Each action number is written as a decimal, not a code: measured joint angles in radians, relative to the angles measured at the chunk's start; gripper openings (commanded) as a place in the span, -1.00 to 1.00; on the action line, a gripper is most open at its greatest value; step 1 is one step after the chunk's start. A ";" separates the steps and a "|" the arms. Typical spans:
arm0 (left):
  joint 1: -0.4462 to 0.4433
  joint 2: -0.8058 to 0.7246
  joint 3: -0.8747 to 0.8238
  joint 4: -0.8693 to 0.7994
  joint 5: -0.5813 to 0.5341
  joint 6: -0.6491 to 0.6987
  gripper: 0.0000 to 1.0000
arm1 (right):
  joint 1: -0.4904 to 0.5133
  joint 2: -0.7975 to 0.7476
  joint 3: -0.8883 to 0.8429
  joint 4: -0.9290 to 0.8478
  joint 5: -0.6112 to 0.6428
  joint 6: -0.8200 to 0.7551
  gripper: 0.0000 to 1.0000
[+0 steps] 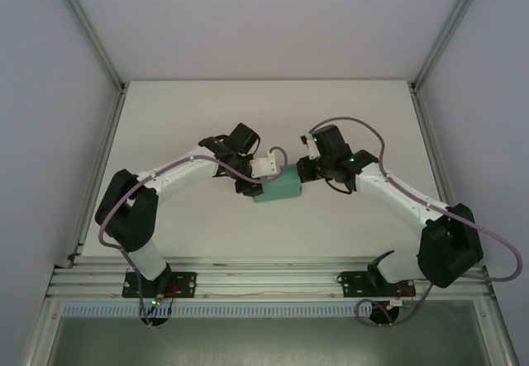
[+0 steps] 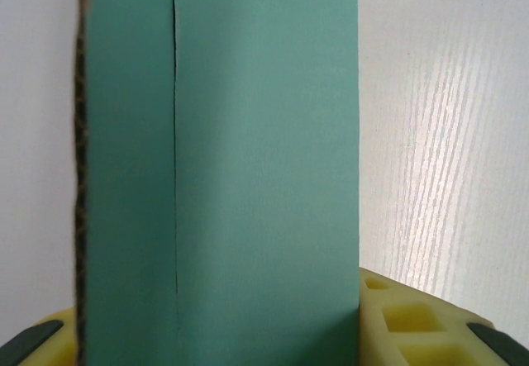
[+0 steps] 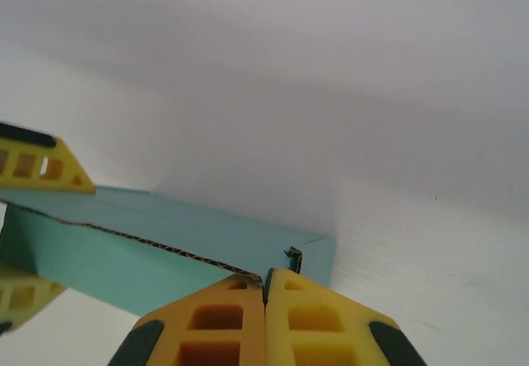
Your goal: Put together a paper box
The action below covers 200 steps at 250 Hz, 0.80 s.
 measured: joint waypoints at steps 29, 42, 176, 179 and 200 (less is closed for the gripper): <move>0.000 0.001 0.000 0.005 -0.009 -0.010 -0.12 | 0.005 -0.022 -0.053 0.074 0.021 0.077 -0.98; 0.000 0.001 0.000 0.007 -0.010 -0.011 -0.12 | 0.007 -0.039 -0.085 0.115 0.025 0.079 -0.98; -0.002 0.001 0.000 0.013 -0.025 -0.008 -0.11 | 0.011 -0.165 -0.347 0.468 0.024 -0.160 -0.96; -0.002 0.001 0.000 0.013 -0.025 -0.008 -0.12 | 0.011 -0.165 -0.347 0.468 0.024 -0.164 -0.96; -0.002 0.001 0.000 0.012 -0.025 -0.006 -0.12 | 0.011 -0.165 -0.341 0.455 0.025 -0.197 -0.97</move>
